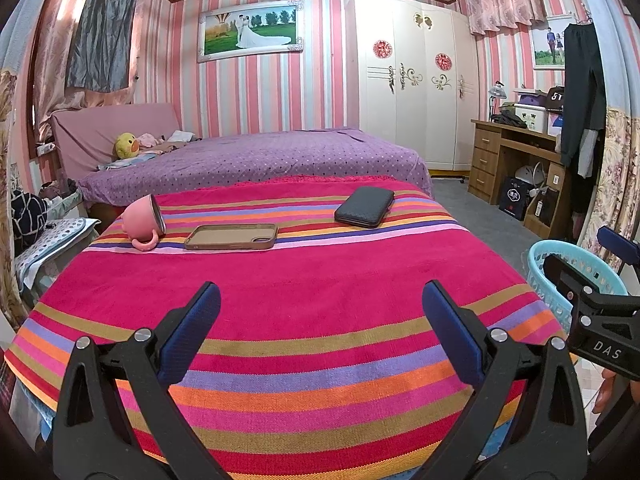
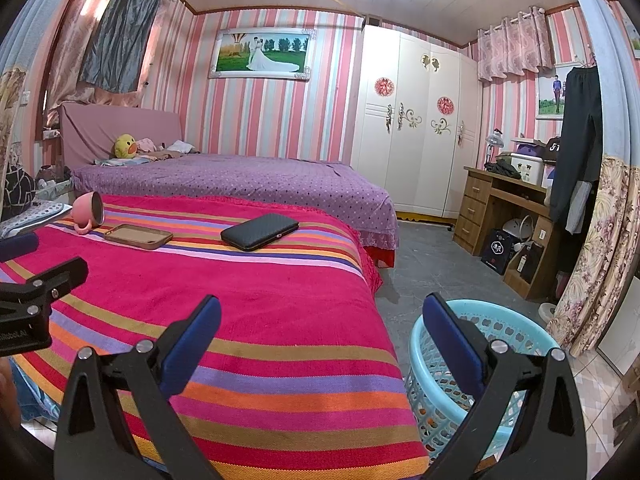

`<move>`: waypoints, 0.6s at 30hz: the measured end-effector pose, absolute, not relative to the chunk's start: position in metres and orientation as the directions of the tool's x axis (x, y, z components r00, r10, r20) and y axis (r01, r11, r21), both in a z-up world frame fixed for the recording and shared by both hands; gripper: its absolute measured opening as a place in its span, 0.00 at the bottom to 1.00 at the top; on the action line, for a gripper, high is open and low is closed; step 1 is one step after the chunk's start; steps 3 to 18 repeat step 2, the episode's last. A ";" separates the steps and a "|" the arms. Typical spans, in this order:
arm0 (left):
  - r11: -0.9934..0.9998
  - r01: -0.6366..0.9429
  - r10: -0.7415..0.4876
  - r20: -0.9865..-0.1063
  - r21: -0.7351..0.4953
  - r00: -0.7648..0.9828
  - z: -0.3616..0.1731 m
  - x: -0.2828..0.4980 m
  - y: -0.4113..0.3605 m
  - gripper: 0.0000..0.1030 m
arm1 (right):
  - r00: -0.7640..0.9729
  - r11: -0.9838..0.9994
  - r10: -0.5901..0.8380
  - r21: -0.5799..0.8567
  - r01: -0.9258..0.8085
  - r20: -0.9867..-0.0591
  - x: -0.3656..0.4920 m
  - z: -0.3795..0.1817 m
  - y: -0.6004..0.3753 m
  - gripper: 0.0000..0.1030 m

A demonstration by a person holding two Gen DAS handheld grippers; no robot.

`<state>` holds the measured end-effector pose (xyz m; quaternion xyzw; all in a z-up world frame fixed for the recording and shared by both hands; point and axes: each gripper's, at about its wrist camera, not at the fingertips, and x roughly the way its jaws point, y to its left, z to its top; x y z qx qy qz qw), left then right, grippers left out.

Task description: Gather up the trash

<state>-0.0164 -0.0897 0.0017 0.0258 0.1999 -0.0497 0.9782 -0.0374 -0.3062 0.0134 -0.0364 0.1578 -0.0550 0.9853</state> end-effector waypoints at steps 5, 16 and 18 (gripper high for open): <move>0.994 0.107 -0.087 -0.393 0.029 0.915 0.002 -0.017 -0.090 0.95 | 0.944 0.991 -0.120 -0.089 0.097 -0.307 -0.037 0.013 -0.307 0.95; 0.994 0.107 -0.087 -0.393 0.029 0.915 0.002 -0.017 -0.090 0.95 | 0.944 0.991 -0.120 -0.089 0.097 -0.307 -0.037 0.013 -0.307 0.95; 0.994 0.107 -0.087 -0.393 0.029 0.915 0.002 -0.017 -0.090 0.95 | 0.944 0.991 -0.120 -0.089 0.097 -0.307 -0.037 0.013 -0.307 0.95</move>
